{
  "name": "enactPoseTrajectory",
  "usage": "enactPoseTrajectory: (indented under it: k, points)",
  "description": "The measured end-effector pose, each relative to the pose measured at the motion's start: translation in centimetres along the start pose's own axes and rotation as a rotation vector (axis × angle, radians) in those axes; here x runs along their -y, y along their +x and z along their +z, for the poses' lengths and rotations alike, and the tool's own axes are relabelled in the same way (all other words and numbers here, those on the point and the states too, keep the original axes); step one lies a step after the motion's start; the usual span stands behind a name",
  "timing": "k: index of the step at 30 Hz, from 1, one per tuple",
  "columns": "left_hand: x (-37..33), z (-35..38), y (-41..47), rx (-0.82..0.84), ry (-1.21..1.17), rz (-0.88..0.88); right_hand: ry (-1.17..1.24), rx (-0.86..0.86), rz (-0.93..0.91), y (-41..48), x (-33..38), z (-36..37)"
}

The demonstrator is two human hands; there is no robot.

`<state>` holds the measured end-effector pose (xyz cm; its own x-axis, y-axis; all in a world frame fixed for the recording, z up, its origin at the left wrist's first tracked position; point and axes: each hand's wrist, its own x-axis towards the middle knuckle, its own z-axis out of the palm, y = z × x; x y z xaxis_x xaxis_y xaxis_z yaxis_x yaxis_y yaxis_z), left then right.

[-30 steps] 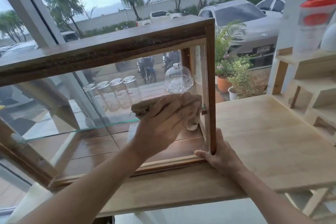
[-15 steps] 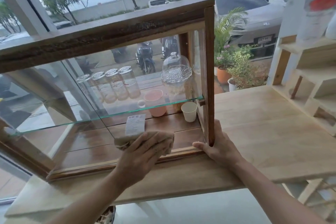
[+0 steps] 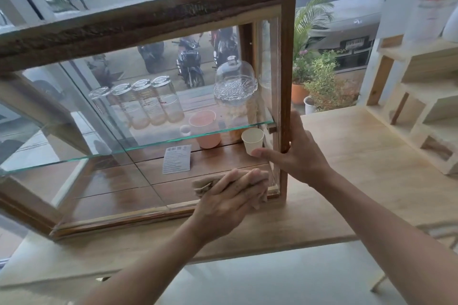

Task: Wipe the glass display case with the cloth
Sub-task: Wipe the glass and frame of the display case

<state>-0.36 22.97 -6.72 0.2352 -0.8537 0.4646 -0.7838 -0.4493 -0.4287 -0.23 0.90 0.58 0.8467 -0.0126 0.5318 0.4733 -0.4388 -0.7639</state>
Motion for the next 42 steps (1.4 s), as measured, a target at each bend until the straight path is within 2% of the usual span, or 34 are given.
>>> enactPoseTrajectory:
  k: [5, 9, 13, 18, 24, 29, 32, 42]
  points:
    - [0.7, -0.1, -3.2, 0.033, 0.054, -0.008, -0.024, 0.032, 0.014, 0.1, 0.1, -0.4]
    - [-1.1, 0.7, -0.5, 0.016, -0.055, -0.023, -0.026, 0.028, 0.014, -0.1, 0.0, -0.4]
    - [0.9, -0.6, -0.2, -0.024, -0.007, 0.041, -0.01, 0.062, 0.016, 0.0, 0.1, -0.4]
    - [2.1, -1.4, -1.6, -0.056, -0.099, 0.098, -0.014, 0.058, 0.031, 0.0, 0.2, -0.6]
    - [3.4, -3.9, -0.1, -0.084, 0.096, 0.206, 0.03, 0.065, 0.047, 0.0, 0.7, -0.6]
    - [1.3, -1.9, 0.3, -0.002, 0.217, 0.028, 0.041, 0.056, 0.04, -0.1, 0.8, -0.6]
    - [-0.3, -1.1, 0.8, 0.069, 0.212, -0.064, 0.049, 0.059, 0.037, -0.1, 0.8, -0.7]
    - [-2.1, 0.4, 2.6, 0.171, 0.151, -0.139, 0.04, 0.065, 0.038, -0.1, 0.3, -0.7]
